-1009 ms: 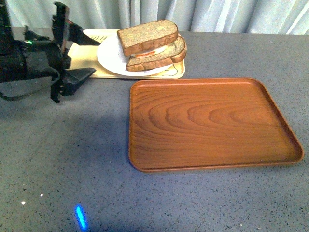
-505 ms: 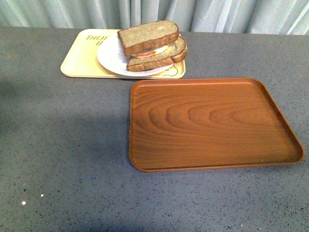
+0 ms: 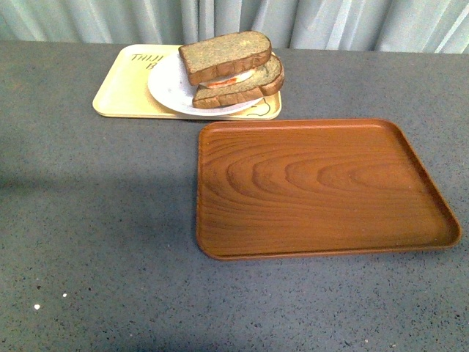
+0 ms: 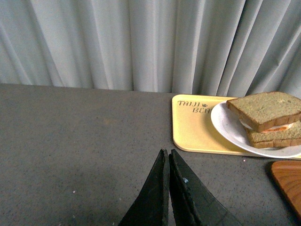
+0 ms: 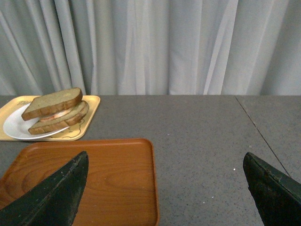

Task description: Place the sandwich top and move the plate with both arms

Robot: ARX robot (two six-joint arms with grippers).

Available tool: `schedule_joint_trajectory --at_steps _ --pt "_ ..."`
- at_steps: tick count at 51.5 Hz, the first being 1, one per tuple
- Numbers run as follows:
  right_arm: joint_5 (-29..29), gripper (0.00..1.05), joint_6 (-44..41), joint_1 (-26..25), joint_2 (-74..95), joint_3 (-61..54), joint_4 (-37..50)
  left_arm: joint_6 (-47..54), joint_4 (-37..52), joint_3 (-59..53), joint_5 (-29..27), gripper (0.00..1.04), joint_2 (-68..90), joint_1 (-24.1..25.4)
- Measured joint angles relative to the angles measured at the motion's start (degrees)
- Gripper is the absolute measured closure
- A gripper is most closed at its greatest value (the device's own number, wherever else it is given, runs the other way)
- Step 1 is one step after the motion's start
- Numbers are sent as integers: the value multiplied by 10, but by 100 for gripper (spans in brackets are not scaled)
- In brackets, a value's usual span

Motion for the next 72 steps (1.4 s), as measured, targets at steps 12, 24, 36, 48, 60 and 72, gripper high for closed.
schedule_joint_trajectory --at_steps 12,24,36,48,60,72 --pt "0 9 0 0 0 0 0 5 -145 -8 0 103 -151 0" --pt "0 9 0 0 0 0 0 6 -228 -23 0 103 -254 0" --pt "0 9 0 0 0 0 0 7 -302 -28 0 103 -339 0" --pt "0 9 0 0 0 0 0 7 -391 -28 0 103 -437 0" --pt "0 9 0 0 0 0 0 7 -450 -28 0 103 -497 0" --pt "0 9 0 0 0 0 0 7 -495 -28 0 103 -543 0"
